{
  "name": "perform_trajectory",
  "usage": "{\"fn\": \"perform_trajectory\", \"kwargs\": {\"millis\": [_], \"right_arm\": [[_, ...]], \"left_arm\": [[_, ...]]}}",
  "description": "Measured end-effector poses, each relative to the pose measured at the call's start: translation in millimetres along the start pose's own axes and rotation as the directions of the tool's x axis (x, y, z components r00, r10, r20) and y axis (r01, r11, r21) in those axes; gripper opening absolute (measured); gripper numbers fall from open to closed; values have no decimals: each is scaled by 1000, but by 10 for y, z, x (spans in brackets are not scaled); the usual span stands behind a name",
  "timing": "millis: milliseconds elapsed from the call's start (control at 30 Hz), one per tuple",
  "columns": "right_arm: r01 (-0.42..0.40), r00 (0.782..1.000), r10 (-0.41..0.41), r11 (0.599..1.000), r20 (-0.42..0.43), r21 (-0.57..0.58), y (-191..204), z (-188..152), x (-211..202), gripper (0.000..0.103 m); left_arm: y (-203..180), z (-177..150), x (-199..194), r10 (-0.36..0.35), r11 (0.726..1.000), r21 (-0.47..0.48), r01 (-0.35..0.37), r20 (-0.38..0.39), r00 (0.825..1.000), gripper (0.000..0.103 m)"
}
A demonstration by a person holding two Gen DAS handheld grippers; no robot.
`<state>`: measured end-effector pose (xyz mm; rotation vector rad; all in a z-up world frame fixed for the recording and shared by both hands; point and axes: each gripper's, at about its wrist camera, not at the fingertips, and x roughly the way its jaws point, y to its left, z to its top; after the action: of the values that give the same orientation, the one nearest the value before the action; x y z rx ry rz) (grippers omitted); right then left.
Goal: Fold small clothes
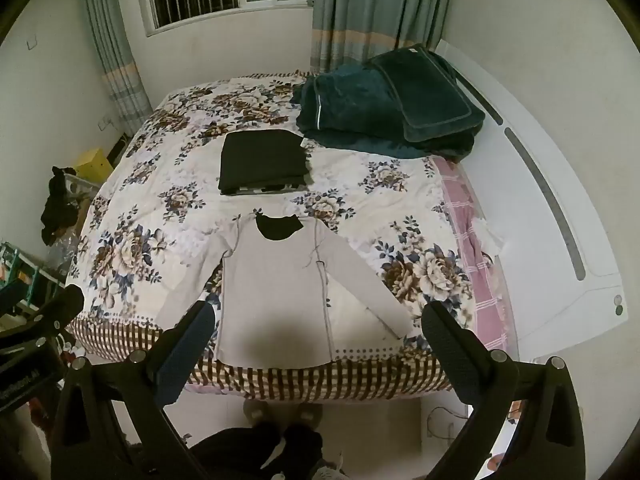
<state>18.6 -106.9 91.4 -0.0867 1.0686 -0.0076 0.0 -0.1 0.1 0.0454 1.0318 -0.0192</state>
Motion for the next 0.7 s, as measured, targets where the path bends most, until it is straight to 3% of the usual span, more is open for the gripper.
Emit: {"fn": "perform_trajectory", "kwargs": {"millis": [700], "right_arm": [[6, 1000, -6, 1000, -2, -5, -32, -26, 13, 103]], "left_arm": [[13, -24, 15, -16, 1000, -11, 16, 5, 1000, 103]]}}
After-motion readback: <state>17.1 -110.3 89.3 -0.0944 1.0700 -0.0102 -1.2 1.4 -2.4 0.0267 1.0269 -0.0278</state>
